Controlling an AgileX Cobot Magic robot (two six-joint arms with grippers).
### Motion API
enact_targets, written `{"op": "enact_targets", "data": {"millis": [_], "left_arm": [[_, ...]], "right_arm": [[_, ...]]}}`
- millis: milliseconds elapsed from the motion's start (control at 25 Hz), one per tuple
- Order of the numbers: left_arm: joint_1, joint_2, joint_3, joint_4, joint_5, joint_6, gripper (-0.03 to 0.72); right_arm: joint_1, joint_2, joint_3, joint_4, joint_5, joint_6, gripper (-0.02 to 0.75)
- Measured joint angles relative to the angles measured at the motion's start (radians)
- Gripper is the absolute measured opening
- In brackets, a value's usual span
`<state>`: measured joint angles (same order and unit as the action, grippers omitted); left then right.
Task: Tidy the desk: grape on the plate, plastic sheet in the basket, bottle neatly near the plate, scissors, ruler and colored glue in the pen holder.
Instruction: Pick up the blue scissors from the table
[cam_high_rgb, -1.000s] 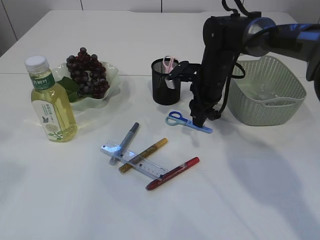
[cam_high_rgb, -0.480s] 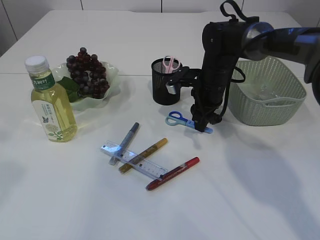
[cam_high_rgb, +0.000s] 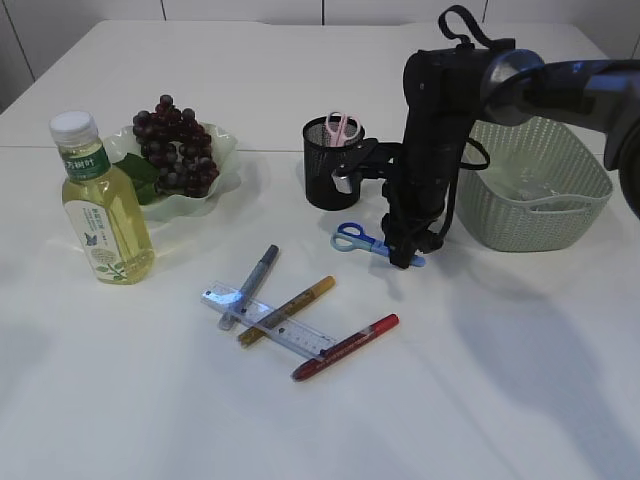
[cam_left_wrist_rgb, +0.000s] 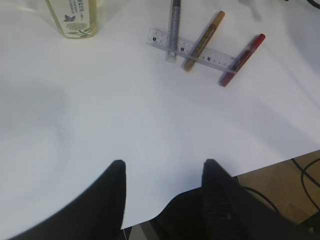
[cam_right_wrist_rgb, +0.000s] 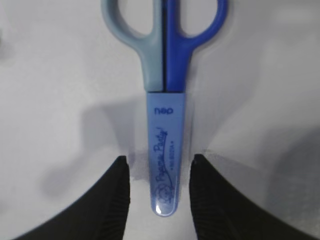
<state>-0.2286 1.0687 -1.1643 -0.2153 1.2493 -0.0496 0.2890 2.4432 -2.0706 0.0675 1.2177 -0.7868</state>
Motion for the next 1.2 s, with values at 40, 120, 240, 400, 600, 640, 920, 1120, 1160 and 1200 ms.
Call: {"op": "enact_targets", "data": {"millis": [40,120,240,400,600,640,920,1120,1160,1200], "left_arm": [[0.0,0.0,0.0,0.0,0.0,0.0,0.362],[0.0,0.0,0.0,0.0,0.0,0.0,0.362],[0.0,0.0,0.0,0.0,0.0,0.0,0.362],[0.0,0.0,0.0,0.0,0.0,0.0,0.362],[0.0,0.0,0.0,0.0,0.0,0.0,0.362],[0.0,0.0,0.0,0.0,0.0,0.0,0.362],[0.0,0.0,0.0,0.0,0.0,0.0,0.362],[0.0,0.0,0.0,-0.002,0.0,0.0,0.362],[0.0,0.0,0.0,-0.002,0.0,0.0,0.362],[0.0,0.0,0.0,-0.002,0.0,0.0,0.362]], "right_arm": [[0.0,0.005,0.0,0.0,0.0,0.0,0.332],[0.0,0.012,0.0,0.0,0.0,0.0,0.332],[0.0,0.012,0.0,0.0,0.0,0.0,0.332],[0.0,0.012,0.0,0.0,0.0,0.0,0.332],[0.0,0.012,0.0,0.0,0.0,0.0,0.331],[0.0,0.012,0.0,0.0,0.0,0.0,0.331],[0.0,0.012,0.0,0.0,0.0,0.0,0.278],[0.0,0.012,0.0,0.0,0.0,0.0,0.22],[0.0,0.012,0.0,0.0,0.0,0.0,0.206],[0.0,0.012,0.0,0.0,0.0,0.0,0.191]]}}
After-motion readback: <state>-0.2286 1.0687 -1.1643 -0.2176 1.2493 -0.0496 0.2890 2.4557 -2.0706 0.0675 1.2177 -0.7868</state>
